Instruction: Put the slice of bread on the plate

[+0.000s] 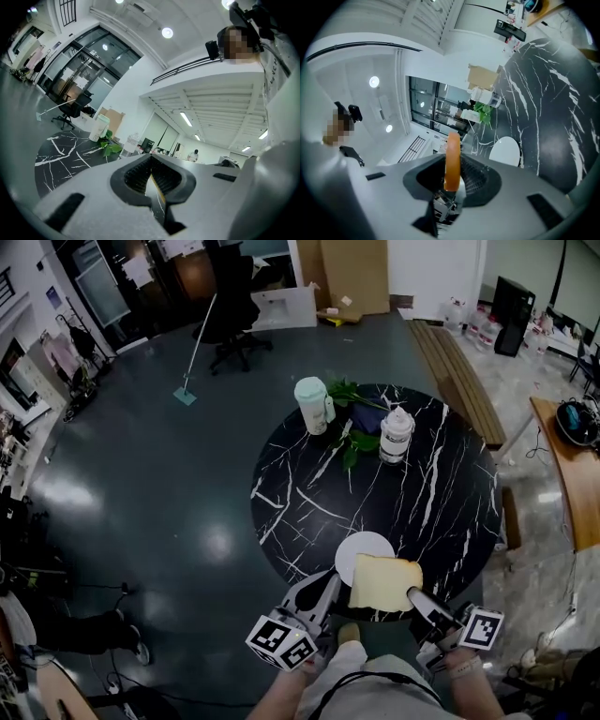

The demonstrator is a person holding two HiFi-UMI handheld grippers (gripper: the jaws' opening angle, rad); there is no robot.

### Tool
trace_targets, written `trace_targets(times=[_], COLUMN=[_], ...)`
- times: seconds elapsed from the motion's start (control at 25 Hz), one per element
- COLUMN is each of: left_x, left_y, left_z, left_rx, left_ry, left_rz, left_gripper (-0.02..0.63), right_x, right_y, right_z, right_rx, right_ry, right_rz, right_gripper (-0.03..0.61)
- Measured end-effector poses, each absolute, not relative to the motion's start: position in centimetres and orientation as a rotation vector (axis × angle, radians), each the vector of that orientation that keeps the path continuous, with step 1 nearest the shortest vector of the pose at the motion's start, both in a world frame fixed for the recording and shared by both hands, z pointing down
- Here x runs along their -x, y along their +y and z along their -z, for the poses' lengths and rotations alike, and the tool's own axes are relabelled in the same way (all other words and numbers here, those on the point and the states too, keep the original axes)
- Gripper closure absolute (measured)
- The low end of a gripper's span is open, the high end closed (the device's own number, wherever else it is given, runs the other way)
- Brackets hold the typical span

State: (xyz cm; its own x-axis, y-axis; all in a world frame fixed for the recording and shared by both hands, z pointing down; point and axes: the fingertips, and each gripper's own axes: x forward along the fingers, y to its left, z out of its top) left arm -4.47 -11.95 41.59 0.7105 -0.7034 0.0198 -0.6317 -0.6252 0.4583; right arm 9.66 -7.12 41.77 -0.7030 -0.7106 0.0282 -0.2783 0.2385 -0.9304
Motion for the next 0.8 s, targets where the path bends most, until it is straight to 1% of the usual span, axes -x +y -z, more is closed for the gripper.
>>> trace_targets(times=[0.48, 0.8], left_x=[5.1, 4.2], left_y=[-13.7, -15.2], left_z=[-43.6, -45.0], left_rx=[-2.454, -2.435], left_ry=[-1.063, -1.107], left_rz=[0.150, 0.170], left_gripper=[0.606, 0.606], right_x=[-9.4, -9.7], right_y=[-8.6, -10.9], right_z=[-44.5, -47.4], right_rx=[0.920, 0.915], right_ry=[2.098, 2.119], right_rz=[1.567, 1.625], right_gripper=[0.491, 0.491])
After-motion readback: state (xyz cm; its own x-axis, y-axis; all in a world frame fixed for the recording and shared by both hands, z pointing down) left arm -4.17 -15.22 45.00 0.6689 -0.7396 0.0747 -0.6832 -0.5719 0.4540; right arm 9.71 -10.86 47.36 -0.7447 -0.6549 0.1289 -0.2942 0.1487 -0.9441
